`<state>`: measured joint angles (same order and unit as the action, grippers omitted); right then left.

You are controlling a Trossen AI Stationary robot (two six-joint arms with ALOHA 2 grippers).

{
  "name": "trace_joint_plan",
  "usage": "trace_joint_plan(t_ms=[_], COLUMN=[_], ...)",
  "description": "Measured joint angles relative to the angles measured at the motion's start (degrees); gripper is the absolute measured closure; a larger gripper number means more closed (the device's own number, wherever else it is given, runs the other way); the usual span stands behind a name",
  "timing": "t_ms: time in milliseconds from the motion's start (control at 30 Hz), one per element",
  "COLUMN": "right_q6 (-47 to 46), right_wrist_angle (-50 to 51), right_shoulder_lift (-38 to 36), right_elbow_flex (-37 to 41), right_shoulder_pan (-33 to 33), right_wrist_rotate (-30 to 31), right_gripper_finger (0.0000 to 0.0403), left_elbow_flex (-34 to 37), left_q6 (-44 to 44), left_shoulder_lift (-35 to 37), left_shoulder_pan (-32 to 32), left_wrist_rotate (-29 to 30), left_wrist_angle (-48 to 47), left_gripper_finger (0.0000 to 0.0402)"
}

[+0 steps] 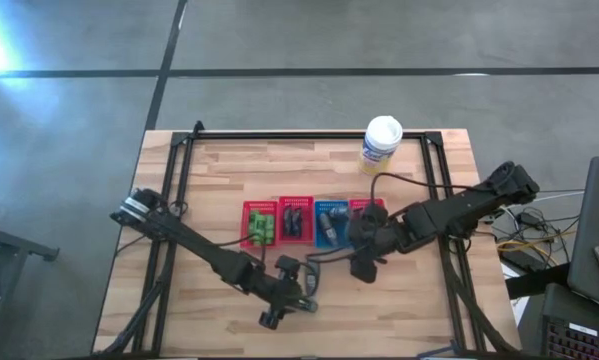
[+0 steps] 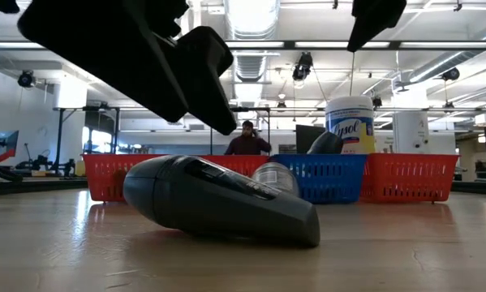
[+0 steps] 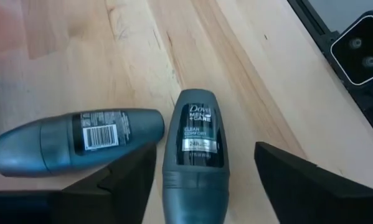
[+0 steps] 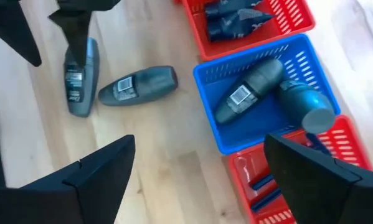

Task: Pick & Place Travel size toiletries
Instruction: Put the deodorant into the blue bin

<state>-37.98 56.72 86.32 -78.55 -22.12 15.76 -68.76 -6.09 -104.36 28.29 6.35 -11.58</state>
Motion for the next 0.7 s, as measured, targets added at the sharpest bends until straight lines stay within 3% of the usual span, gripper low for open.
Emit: trace_joint_plan(t_ms=[267,700], right_q6=[-2.77,-5.93], right_wrist_angle=[0.01,-0.46], right_shoulder_lift=[0.00,0.02], right_elbow_flex=[0.16,1.60], right_shoulder_pan=[-2.42,-2.89], right_wrist_rotate=[0.26,0.72], right_gripper_finger=[0.0059,0.0072], left_elbow_flex=[-0.33,0.21], left_q6=[0.01,-0.10], left_shoulder_lift=[-0.29,-4.42], left_shoulder_pan=[-0.05,-2.00], left_wrist_rotate=[-0.07,-2.80], left_wrist_angle=[-1.36,-2.01], left_gripper_finger=[0.0075,0.0071])
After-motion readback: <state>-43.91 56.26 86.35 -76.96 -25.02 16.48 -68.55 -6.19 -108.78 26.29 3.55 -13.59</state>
